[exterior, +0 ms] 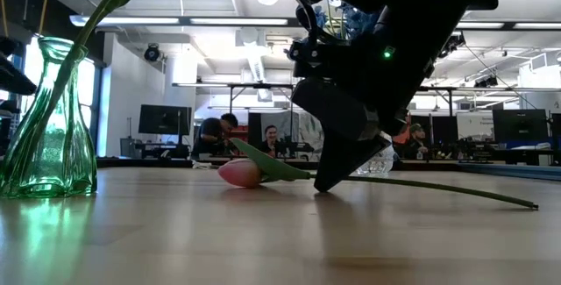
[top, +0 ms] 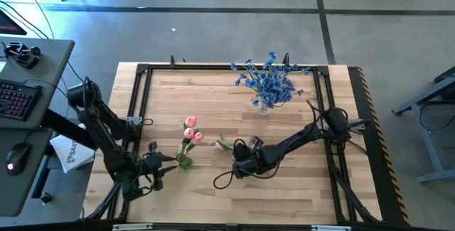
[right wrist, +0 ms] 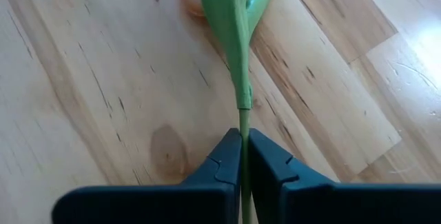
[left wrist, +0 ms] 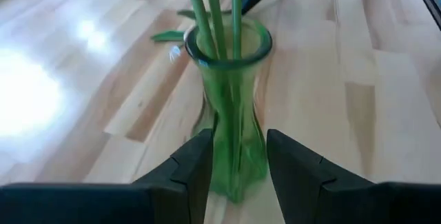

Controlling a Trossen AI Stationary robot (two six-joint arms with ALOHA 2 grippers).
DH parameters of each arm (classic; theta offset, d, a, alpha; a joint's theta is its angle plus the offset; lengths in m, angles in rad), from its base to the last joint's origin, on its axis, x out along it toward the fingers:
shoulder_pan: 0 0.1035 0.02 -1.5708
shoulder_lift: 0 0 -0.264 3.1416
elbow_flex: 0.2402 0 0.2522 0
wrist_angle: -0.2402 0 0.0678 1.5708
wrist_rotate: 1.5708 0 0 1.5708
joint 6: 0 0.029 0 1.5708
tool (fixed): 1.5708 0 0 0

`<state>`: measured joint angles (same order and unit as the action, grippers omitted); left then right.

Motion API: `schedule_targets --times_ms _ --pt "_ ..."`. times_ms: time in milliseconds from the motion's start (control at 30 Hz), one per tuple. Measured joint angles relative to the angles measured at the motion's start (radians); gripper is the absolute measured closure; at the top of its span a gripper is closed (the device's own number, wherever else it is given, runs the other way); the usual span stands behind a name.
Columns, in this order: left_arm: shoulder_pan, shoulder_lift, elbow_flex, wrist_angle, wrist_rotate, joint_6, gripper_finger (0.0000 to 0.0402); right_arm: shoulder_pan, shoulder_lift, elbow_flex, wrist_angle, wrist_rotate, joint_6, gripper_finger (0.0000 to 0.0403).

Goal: Sort flowers into vase by color
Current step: Put the pink flower into the green vase

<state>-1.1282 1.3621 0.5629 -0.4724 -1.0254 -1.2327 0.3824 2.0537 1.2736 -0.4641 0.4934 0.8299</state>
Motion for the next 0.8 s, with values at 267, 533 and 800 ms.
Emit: schedule_targets --times_ms 267,533,800 --pt "0.047 0.0 0.0 0.007 -0.004 0.014 0.0214 0.0 0.0 0.0 0.002 0.001 -0.002 0.0396" --pt "0.086 0.0 0.0 0.009 0.001 0.023 0.0151 0.0 0.0 -0.001 0.005 0.002 -0.011 0.0399" --pt "0.16 0.0 -0.001 0.106 0.002 0.194 0.0172 0.0 0.0 -0.001 0.01 0.003 -0.025 0.04"
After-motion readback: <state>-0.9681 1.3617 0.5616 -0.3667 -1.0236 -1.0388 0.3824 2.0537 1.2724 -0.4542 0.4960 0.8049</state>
